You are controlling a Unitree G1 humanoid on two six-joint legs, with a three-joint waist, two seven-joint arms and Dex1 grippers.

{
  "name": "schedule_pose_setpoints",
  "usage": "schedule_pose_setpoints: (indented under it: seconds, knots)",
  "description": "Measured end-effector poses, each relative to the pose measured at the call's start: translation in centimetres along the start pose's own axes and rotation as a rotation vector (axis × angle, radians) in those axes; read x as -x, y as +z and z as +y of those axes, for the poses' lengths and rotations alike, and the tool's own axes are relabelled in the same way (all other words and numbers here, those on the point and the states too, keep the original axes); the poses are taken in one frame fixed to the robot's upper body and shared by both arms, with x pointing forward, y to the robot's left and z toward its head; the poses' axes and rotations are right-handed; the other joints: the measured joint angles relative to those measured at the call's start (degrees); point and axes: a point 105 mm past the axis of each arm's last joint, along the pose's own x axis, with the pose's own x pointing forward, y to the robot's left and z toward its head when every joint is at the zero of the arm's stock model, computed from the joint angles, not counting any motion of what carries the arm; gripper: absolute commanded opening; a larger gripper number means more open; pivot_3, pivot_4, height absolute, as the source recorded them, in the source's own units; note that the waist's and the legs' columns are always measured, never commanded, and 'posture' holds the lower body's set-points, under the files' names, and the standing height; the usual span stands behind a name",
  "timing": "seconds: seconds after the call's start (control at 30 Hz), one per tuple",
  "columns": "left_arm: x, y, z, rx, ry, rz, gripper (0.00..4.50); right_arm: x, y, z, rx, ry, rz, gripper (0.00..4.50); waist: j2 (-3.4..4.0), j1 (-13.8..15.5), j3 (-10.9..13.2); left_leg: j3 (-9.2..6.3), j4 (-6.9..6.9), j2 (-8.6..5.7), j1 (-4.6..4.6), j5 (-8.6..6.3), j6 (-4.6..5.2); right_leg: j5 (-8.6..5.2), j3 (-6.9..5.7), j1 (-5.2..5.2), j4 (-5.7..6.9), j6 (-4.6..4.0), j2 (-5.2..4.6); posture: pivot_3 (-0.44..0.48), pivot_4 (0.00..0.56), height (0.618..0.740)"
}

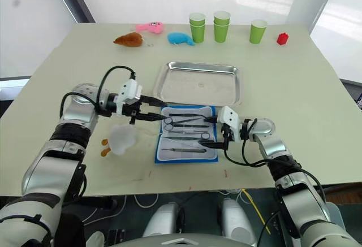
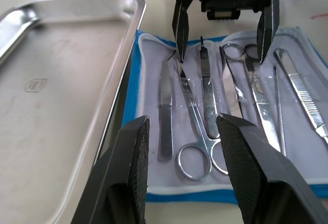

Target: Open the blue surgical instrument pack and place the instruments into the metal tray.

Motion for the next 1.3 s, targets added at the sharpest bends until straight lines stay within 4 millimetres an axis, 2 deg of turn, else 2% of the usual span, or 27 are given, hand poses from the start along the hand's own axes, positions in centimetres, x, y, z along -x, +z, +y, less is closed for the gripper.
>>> schedule_pose_setpoints:
  seconds: [0.3, 0.53, 0.8, 1.3]
  knots:
    - [-1.7, -0.3, 0.8, 0.057, -0.031, 0.037, 2.05, -0.4, 0.1, 0.0, 0.009, 0.003, -0.012, 4.50, 0.00, -0.70, 0.00, -0.04, -0.02, 0.01, -0.01, 0.00, 0.00, 0.00, -0.01, 0.00, 0.00, 0.00, 0.02, 0.000, 0.150, 0.740]
    - [-1.9, -1.5, 0.8, 0.106, -0.023, 0.095, 2.05, -0.4, 0.0, 0.0, 0.010, 0.001, -0.012, 4.50, 0.00, -0.70, 0.00, -0.07, -0.02, 0.01, -0.02, 0.00, 0.00, 0.00, -0.04, 0.00, -0.01, 0.01, 0.02, 0.000, 0.150, 0.740]
    - [-2.1, -2.0, 1.4, 0.114, 0.032, 0.136, 2.05, -0.4, 0.0, 0.0, 0.013, -0.004, -0.014, 4.50, 0.00, -0.71, 0.00, -0.07, -0.03, 0.01, -0.01, 0.00, 0.00, 0.00, -0.04, 0.00, -0.01, 0.01, 0.01, 0.000, 0.150, 0.740]
    - [-2.4, -2.4, 1.4, 0.065, 0.037, 0.177, 2.05, -0.4, -0.1, 0.0, 0.010, -0.009, -0.013, 4.50, 0.03, -0.70, -0.18, -0.06, -0.06, 0.01, 0.00, 0.00, 0.00, 0.00, -0.04, 0.01, -0.02, 0.01, 0.01, 0.000, 0.150, 0.740]
